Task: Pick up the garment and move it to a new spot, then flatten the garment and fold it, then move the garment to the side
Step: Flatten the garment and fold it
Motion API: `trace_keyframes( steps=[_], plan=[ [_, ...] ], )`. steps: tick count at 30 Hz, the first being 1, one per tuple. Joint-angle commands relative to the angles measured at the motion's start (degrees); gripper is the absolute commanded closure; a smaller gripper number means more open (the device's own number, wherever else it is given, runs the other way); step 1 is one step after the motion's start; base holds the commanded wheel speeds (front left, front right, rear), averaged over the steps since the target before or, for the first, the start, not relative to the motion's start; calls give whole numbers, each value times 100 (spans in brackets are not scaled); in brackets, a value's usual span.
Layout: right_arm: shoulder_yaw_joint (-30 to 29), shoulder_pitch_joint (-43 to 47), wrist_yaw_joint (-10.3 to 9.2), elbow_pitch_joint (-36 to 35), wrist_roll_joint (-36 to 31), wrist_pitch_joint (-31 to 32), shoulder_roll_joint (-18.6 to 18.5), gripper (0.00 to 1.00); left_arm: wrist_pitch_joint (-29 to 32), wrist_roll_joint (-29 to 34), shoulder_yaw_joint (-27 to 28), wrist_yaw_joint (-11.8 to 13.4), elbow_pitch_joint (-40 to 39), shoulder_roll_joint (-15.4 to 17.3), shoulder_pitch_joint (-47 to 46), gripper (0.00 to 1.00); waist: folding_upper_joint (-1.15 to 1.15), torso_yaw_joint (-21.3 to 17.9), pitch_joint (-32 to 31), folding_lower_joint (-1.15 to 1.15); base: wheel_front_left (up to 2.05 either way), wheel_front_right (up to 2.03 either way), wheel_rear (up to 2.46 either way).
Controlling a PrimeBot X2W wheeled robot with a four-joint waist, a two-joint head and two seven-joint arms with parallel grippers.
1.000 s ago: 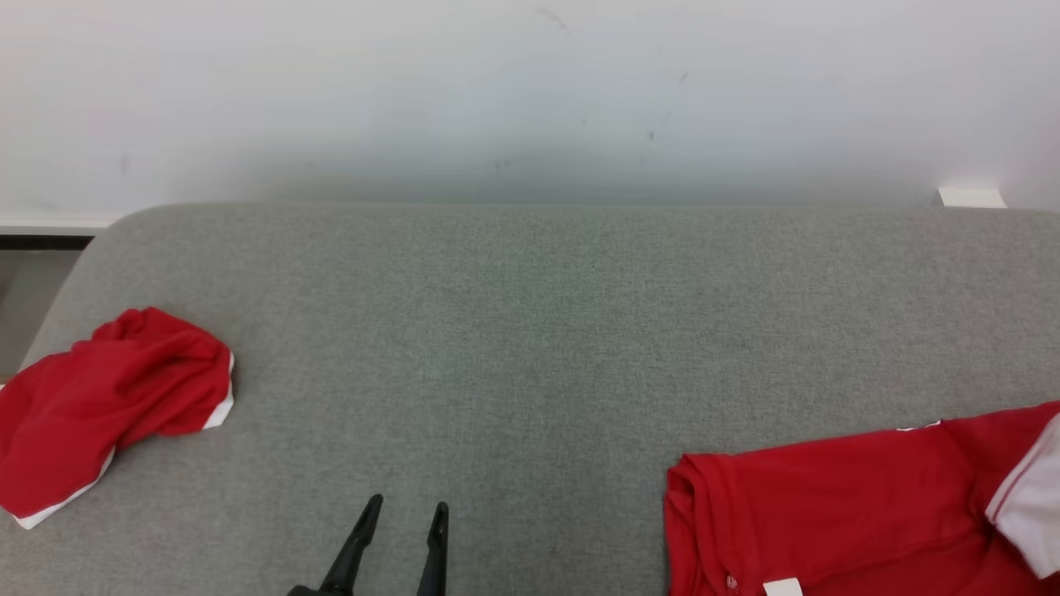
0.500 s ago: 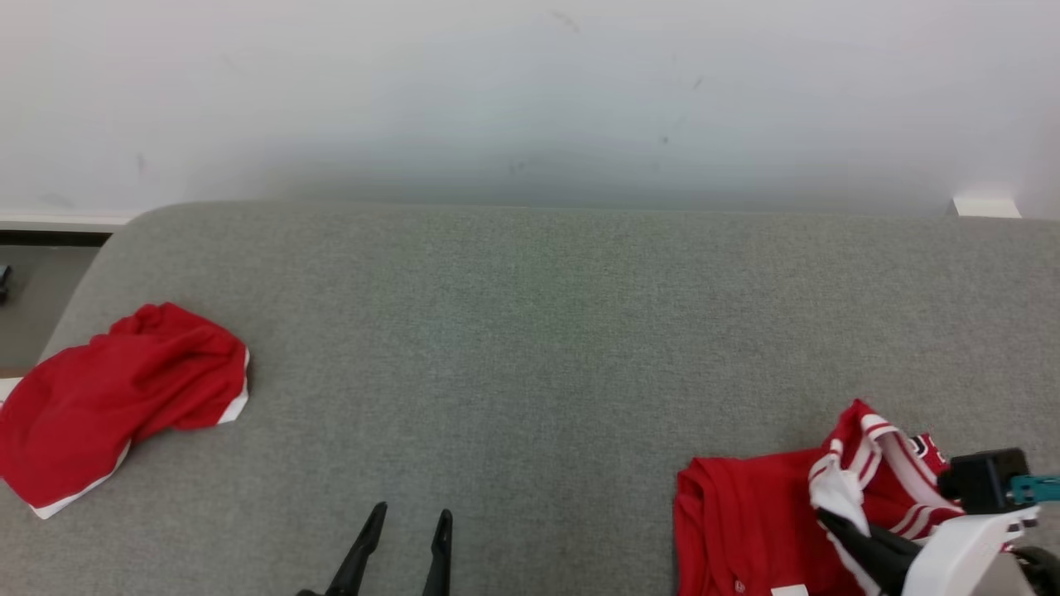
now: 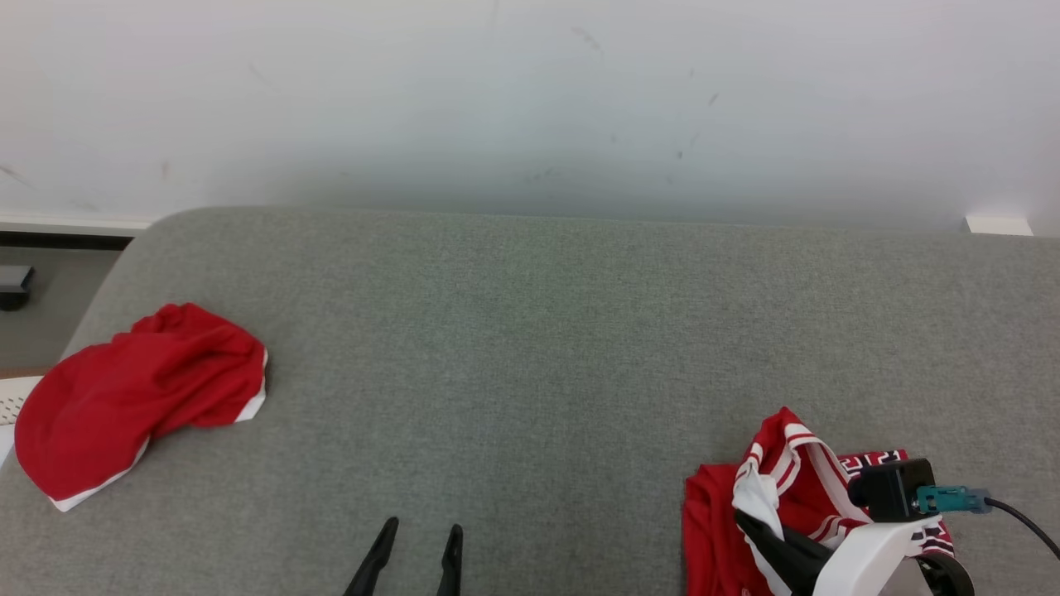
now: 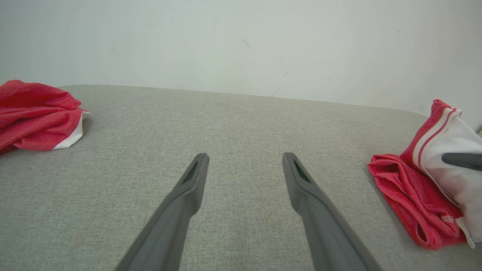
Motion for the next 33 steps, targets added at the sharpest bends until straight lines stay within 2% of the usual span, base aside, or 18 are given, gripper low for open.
trace_keyframes(
  steps=[1, 2, 3, 4, 5, 14, 20, 26, 33],
  plan=[
    [-6, -40, 1, 17, -47, -31, 29, 100, -12, -36, 7, 10, 15, 16, 48, 0, 0, 6, 2, 0, 0, 0, 0],
    [-4, -44, 1, 50, -71, -71, 84, 100, -12, -43, 3, 14, 21, 16, 41, 0, 0, 13, 4, 0, 0, 0, 0],
    [3, -55, 1, 91, -94, -152, 188, 53, -12, -40, -11, 14, 34, 16, 44, 0, 0, 18, 2, 0, 0, 0, 0],
    [3, -55, 1, 91, -94, -152, 188, 53, -12, -40, -11, 14, 34, 16, 44, 0, 0, 18, 2, 0, 0, 0, 0],
    [-25, -74, 1, 104, -162, -286, 290, 0, -12, -40, -10, 4, 47, 16, 56, 0, 0, 18, -6, 0, 0, 0, 0],
    [-2, 101, 1, -408, -19, -832, 704, 0, -12, 27, 41, -17, 62, 15, 143, 0, 0, -45, -105, 0, 0, 0, 0],
    [-249, 390, 1, -1058, 52, -1225, 777, 0, -12, 97, 120, -54, 43, 15, 241, 0, 0, -147, -232, 0, 0, 0, 0],
    [-1010, 768, 0, -1402, -542, -1860, 520, 0, -12, 95, 170, -46, 7, 15, 345, 0, 0, -234, -363, 0, 0, 0, 0],
    [-1797, 1297, 0, -889, -1677, -2650, 191, 0, -12, 61, 260, -22, -40, 15, 410, 0, 0, -307, -524, 0, 0, 0, 0]
  ],
)
